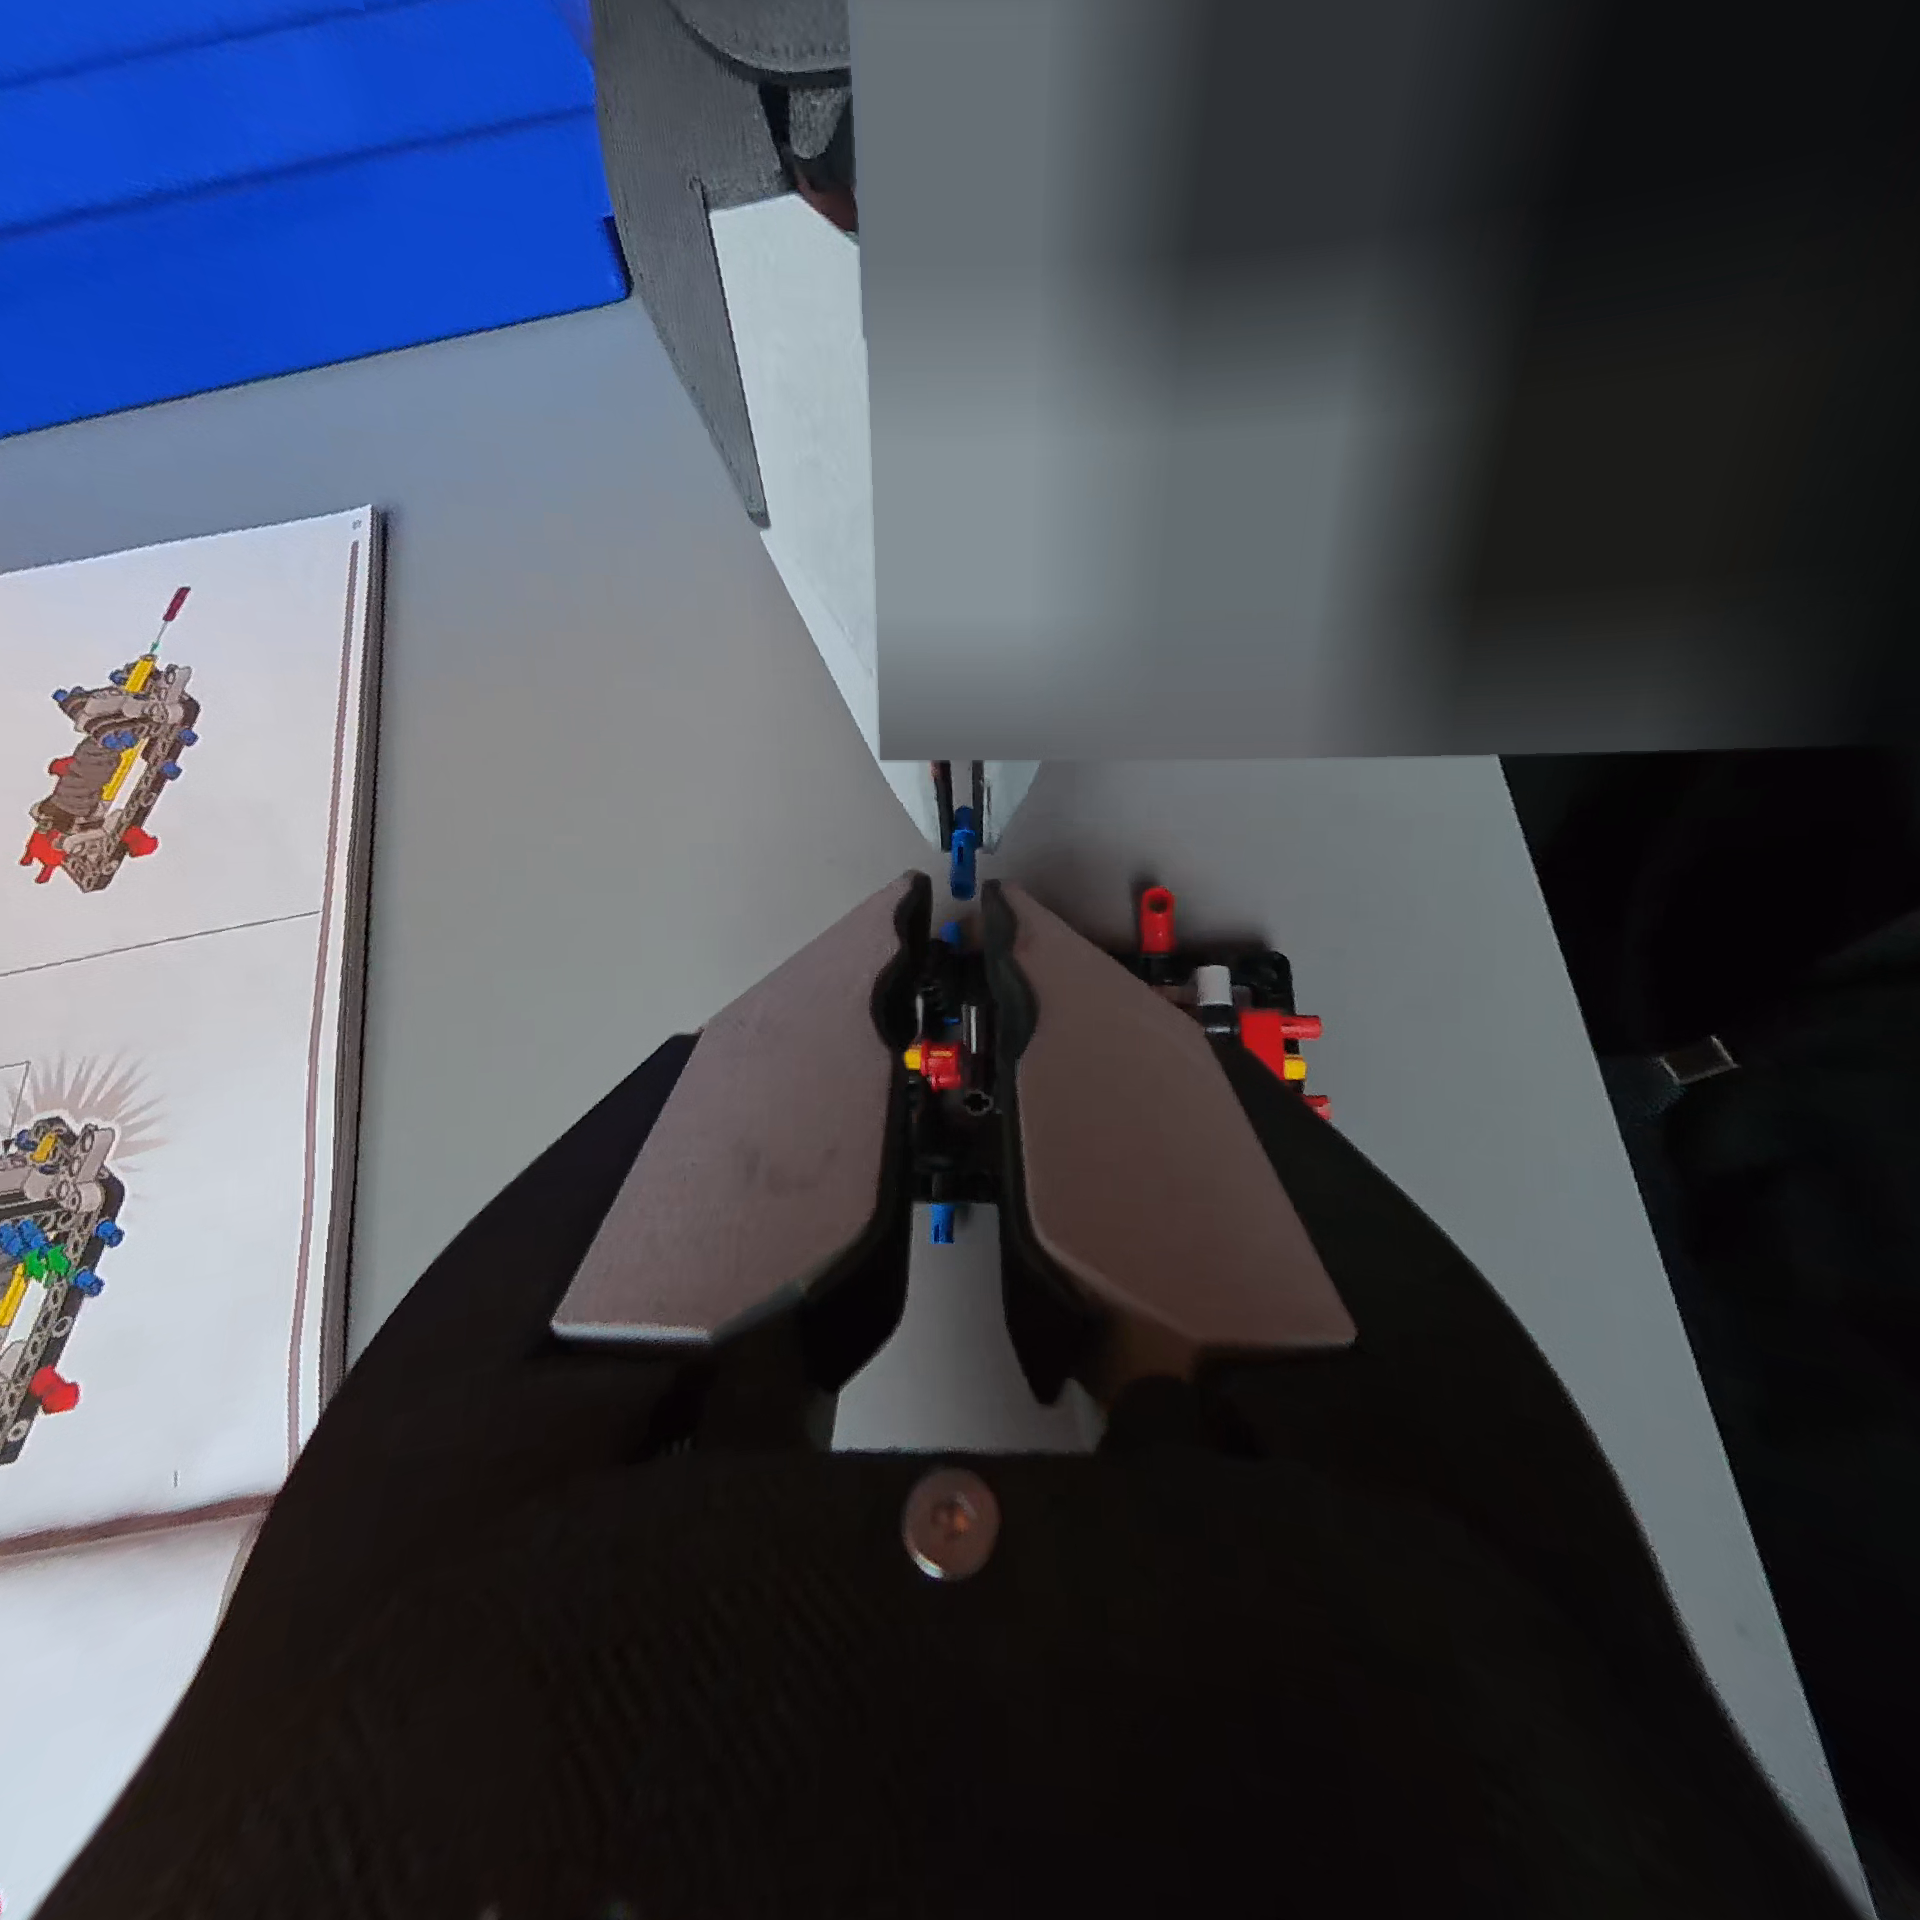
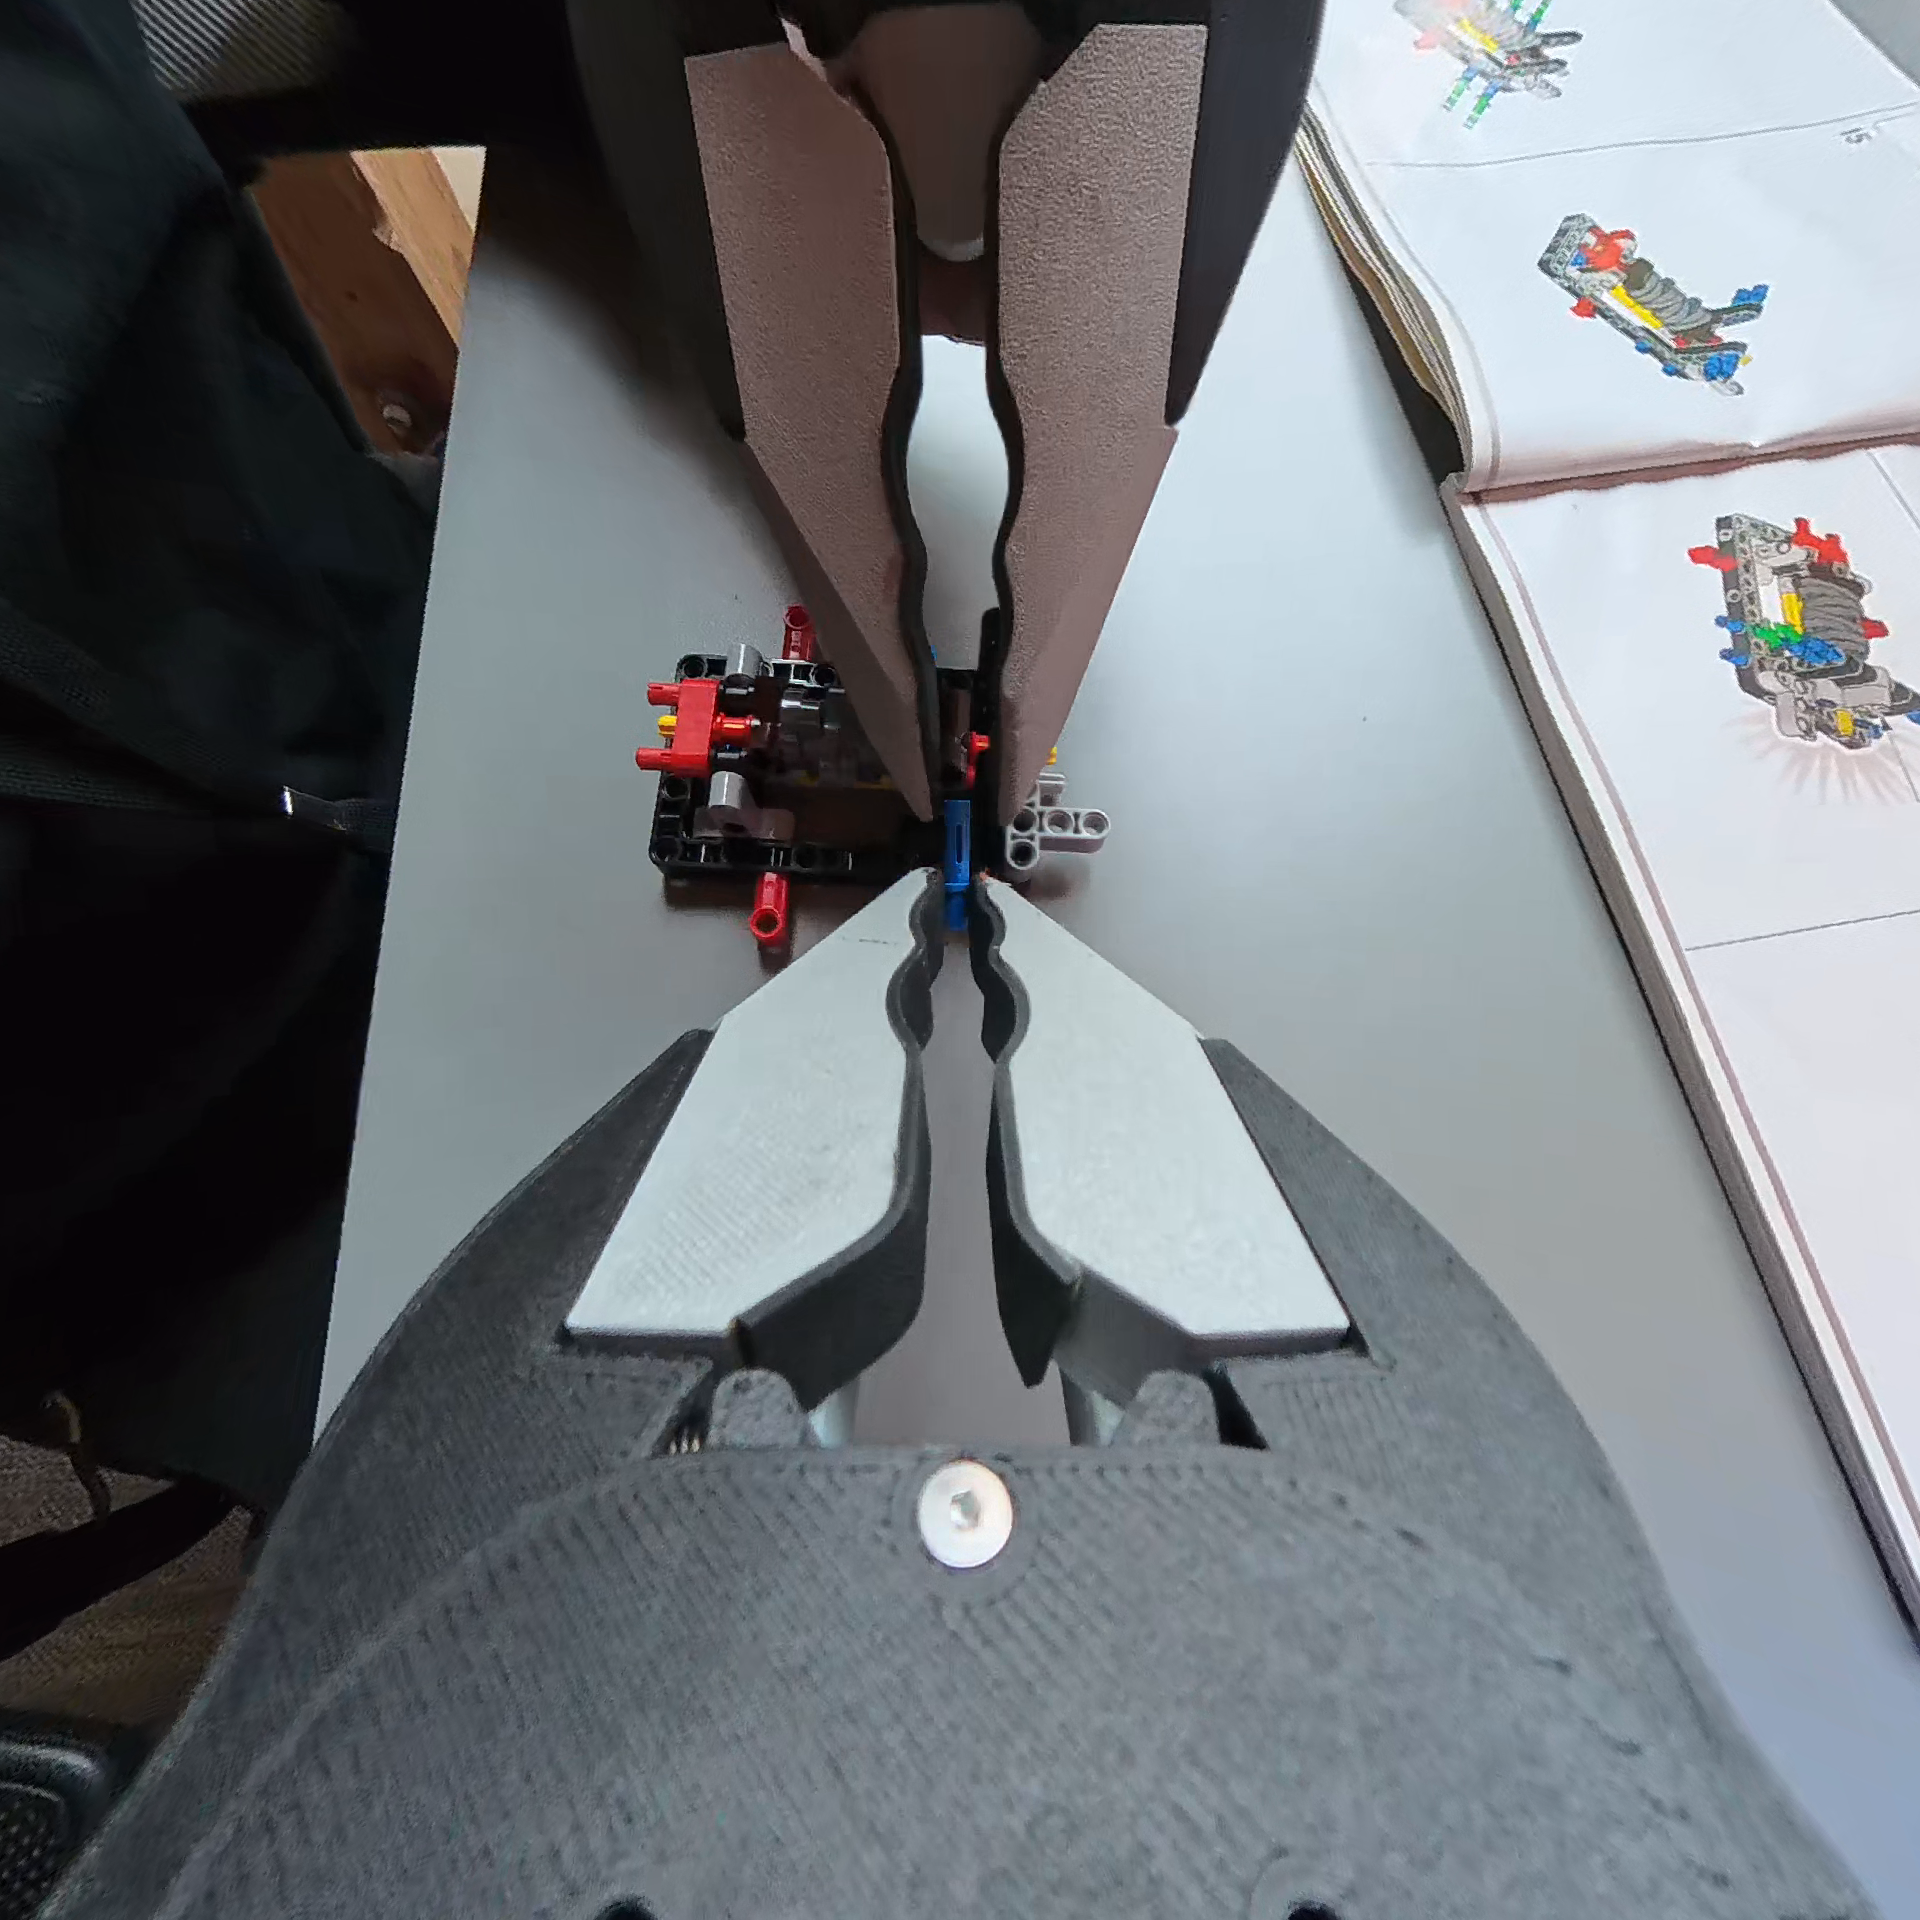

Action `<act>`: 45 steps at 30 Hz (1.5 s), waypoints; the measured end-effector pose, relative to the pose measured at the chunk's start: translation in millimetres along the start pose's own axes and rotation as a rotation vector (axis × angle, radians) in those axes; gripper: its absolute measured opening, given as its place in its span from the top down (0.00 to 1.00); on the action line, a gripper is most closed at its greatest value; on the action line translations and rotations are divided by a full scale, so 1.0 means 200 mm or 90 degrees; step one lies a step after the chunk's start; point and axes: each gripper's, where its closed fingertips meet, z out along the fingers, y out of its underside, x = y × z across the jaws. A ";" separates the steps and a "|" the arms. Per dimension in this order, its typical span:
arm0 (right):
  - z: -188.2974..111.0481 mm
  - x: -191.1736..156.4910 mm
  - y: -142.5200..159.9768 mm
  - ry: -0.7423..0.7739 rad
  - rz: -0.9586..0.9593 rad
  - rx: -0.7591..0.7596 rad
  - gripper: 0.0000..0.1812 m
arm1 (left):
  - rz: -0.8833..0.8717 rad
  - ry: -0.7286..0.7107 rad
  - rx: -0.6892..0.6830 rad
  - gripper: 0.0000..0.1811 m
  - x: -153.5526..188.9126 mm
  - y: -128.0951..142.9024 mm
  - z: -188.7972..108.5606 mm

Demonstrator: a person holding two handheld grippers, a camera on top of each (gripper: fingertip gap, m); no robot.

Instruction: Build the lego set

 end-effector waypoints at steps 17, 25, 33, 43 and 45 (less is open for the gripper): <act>-0.05 0.00 -0.06 -0.016 0.021 0.096 1.00 | -0.015 0.017 0.060 0.99 0.00 -0.07 -0.02; -0.08 0.02 -0.09 -0.016 0.030 0.146 0.97 | -0.038 0.021 0.097 0.99 -0.02 -0.10 -0.05; -0.11 0.02 -0.13 -0.028 0.043 0.193 0.98 | -0.055 0.025 0.142 0.99 -0.03 -0.14 -0.09; -0.17 0.03 -0.21 -0.037 0.074 0.267 0.99 | -0.047 0.000 0.194 0.99 -0.04 -0.20 -0.13; -0.17 0.03 -0.21 -0.035 0.073 0.270 0.99 | -0.048 -0.002 0.198 0.99 -0.04 -0.20 -0.13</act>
